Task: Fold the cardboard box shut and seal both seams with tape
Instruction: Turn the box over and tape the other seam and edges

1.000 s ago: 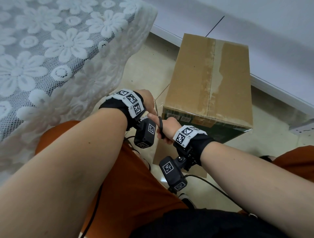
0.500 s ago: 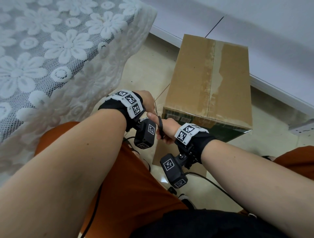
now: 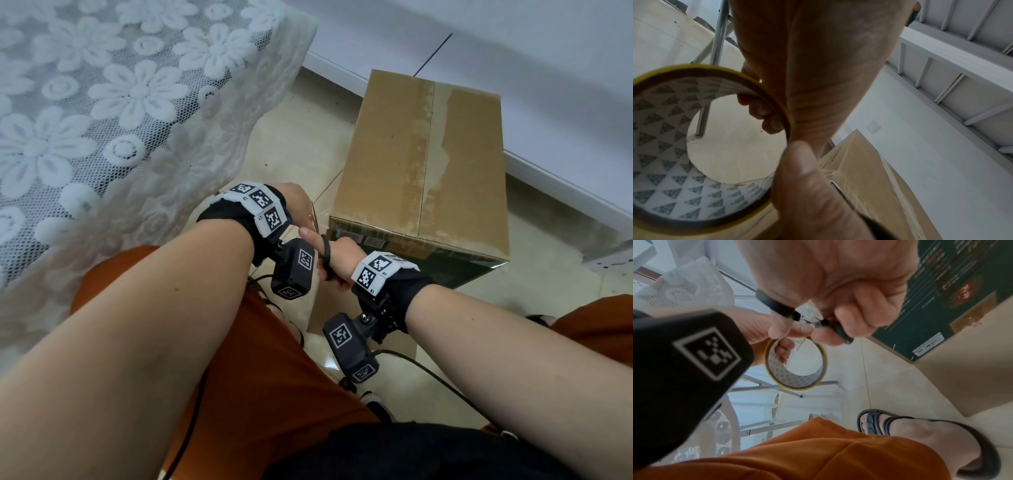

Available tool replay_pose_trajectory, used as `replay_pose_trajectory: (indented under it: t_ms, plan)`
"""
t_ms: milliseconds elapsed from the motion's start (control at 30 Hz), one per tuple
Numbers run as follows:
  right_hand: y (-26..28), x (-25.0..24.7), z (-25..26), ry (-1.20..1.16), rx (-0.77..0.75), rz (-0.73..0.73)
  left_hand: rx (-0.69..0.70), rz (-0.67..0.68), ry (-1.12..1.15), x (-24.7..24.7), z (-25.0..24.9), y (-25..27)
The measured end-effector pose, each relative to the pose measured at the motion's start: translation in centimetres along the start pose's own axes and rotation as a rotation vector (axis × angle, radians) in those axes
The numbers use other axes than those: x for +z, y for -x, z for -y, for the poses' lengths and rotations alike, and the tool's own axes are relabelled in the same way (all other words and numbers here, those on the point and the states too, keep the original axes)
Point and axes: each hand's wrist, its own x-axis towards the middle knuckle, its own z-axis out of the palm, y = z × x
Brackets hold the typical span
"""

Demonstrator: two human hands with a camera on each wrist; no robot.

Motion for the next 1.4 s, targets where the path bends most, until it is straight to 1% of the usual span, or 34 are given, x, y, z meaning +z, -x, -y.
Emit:
replay_pose_trajectory:
  t_ms: [67, 167, 300, 467, 567, 633, 767, 867, 967, 1100, 1233, 1333, 1400]
  plan:
    - [-0.1, -0.1, 0.0, -0.022, -0.011, -0.013, -0.004, -0.014, 0.017, 0.1, 0.3, 0.0]
    - [-0.4, -0.2, -0.1, 0.005, -0.004, -0.011, -0.015, -0.042, 0.099, 0.8, 0.9, -0.6]
    - [-0.7, -0.2, -0.3, 0.078, 0.049, 0.1, -0.052, -0.048, 0.106, 1.3, 1.4, -1.1]
    - [-1.1, -0.3, -0.5, 0.13, 0.149, 0.206, -0.101, -0.017, 0.041, 0.9, 1.5, -1.2]
    - [-0.9, -0.7, -0.5, 0.124, 0.134, 0.263, -0.107, -0.035, 0.077, 0.3, 1.7, -0.5]
    - [-0.6, -1.0, -0.2, 0.062, 0.072, 0.231, -0.103, -0.098, 0.132, -0.5, 2.0, 0.2]
    - [0.1, -2.0, 0.5, 0.001, -0.05, 0.127, -0.113, -0.303, 0.319, -1.4, 3.0, 1.0]
    - [0.7, -2.9, 1.1, -0.075, -0.098, 0.118, -0.108, -0.446, 0.432, -1.2, 3.2, 1.2]
    - [1.2, -4.0, 1.6, -0.165, -0.126, 0.095, -0.029, -0.565, 0.555, -1.0, 2.6, 1.5]
    - [2.1, -6.1, 2.3, -0.214, -0.167, -0.002, 0.08, -0.755, 0.708, -1.4, 1.4, 2.4]
    - [2.5, -8.5, 2.4, -0.131, -0.153, -0.24, 0.139, -0.85, 0.756, -1.6, 0.3, 2.8]
    - [2.4, -9.6, 2.0, -0.062, -0.144, -0.349, 0.165, -0.857, 0.713, -1.5, -0.4, 2.6]
    - [2.1, -10.2, 1.9, 0.001, -0.15, -0.417, 0.164, -0.869, 0.635, -1.4, -1.0, 2.3]
